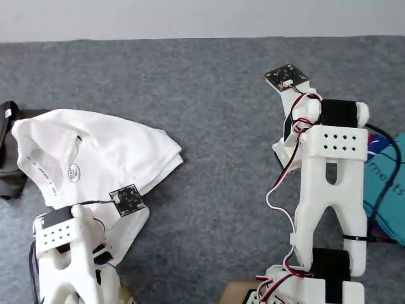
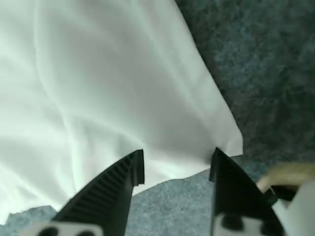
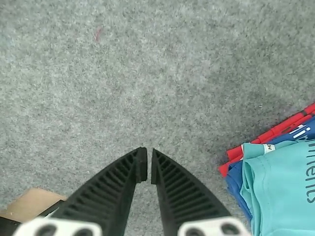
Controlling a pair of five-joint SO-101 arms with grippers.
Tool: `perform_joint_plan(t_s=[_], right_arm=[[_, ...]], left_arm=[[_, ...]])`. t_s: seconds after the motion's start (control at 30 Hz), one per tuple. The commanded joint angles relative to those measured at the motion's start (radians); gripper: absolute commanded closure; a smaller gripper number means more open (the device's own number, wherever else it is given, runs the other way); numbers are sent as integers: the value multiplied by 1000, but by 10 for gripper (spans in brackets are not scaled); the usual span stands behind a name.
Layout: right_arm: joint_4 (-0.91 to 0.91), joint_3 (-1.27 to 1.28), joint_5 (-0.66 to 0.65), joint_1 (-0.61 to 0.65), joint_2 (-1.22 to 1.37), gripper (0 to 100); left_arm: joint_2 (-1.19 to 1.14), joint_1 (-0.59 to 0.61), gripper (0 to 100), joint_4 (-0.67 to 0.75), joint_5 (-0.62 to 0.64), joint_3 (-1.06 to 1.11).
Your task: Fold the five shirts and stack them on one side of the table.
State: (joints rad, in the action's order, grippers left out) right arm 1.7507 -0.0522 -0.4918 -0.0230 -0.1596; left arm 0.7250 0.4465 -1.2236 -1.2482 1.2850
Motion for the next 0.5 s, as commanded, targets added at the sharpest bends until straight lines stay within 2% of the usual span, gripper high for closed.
perform_joint_plan(t_s=[0.0, 0.23, 0.47], right_arm=[[31, -6, -8, 5, -4, 973], [33, -6, -8, 5, -5, 973], [33, -9, -8, 5, -12, 973]], left_arm=[[14, -11, 776, -14, -14, 7], [14, -11, 785, 110, -11, 87], [12, -11, 891, 160, -11, 117]])
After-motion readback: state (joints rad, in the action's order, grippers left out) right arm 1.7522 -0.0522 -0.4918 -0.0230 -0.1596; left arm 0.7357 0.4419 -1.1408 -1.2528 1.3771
